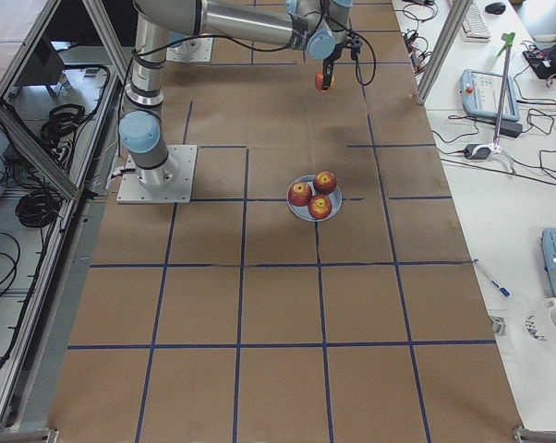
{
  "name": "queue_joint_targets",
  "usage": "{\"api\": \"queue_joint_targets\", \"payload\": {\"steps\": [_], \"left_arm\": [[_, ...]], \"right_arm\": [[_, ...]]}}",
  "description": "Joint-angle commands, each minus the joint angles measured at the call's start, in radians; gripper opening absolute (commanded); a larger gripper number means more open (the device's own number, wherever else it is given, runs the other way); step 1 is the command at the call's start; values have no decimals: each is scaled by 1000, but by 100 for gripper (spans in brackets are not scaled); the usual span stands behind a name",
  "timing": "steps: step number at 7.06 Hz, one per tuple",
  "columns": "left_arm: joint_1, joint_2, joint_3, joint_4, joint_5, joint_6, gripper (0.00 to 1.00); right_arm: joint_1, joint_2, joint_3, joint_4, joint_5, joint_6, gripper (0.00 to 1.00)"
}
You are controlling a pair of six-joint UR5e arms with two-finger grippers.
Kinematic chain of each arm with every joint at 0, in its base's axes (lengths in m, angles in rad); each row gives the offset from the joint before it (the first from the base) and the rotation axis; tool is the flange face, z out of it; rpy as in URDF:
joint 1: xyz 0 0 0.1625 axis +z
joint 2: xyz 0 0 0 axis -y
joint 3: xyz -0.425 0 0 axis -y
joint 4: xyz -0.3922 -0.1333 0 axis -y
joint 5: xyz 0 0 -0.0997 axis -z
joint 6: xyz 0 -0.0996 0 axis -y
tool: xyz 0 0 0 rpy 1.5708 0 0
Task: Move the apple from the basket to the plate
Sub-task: 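Lift the apple with the right gripper and carry it over the plate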
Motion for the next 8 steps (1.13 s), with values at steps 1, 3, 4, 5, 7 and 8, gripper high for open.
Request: {"api": "queue_joint_targets", "payload": {"steps": [1,3,4,5,7,8], "left_arm": [[1,0,-1,0,0,0,99],[1,0,-1,0,0,0,99],[1,0,-1,0,0,0,99],[1,0,-1,0,0,0,99],[1,0,-1,0,0,0,99],[1,0,-1,0,0,0,99]], "right_arm": [[-250,-91,60,12,-3,-362,49],[-440,-114,109,9,5,-617,49],[-523,-102,139,-5,17,-734,48],[-529,-99,198,-55,14,-744,49],[-529,-96,324,-228,11,-743,49],[-529,-96,347,-264,6,-743,49]]}}
